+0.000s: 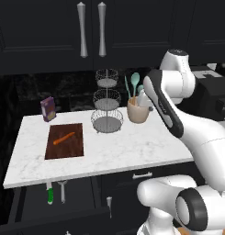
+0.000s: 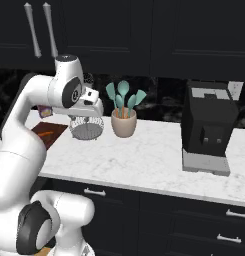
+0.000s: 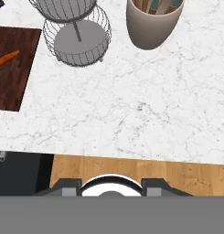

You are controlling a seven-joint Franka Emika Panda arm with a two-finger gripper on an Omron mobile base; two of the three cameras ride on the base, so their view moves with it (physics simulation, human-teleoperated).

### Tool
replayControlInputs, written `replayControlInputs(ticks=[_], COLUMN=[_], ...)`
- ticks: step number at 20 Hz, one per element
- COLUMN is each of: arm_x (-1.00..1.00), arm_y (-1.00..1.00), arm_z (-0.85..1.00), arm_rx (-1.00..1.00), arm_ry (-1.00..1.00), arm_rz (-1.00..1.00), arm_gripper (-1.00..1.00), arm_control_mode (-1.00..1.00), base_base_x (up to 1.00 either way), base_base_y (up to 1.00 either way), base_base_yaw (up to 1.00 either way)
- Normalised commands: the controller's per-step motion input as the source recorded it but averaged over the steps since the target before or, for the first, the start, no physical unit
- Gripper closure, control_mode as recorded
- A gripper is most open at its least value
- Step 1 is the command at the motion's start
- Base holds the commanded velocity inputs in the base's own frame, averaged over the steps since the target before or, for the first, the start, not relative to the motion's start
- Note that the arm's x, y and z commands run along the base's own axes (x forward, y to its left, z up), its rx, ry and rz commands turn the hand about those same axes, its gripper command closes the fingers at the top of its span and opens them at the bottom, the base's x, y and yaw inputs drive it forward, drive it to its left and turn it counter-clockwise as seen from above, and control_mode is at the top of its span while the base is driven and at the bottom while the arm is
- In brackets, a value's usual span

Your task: Place the appropriate cutting tool for cutting the carrot skin on the cutting board.

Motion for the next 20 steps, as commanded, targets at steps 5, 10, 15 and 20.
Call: replayControlInputs(ticks=[5, 10, 15, 20], arm_x=[-0.47, -0.97, -0.50, -0.14], arm_y=[0.23, 1.00, 1.00, 1.00], arm_z=[0.00, -0.48, -0.43, -0.41], arm_rx=[-0.02, -0.12, -0.05, -0.03], arm_ry=[-0.04, -0.05, 0.09, 0.22], arm_rz=[0.02, 0.03, 0.00, 0.02], arm_gripper=[-1.00, -1.00, -1.00, -1.00], arm_control_mode=[-1.00, -1.00, -1.00, -1.00], base_base_x=[0.00, 0.00, 0.00, 0.00], base_base_y=[0.00, 0.00, 0.00, 0.00], base_base_yaw=[0.00, 0.00, 0.00, 0.00])
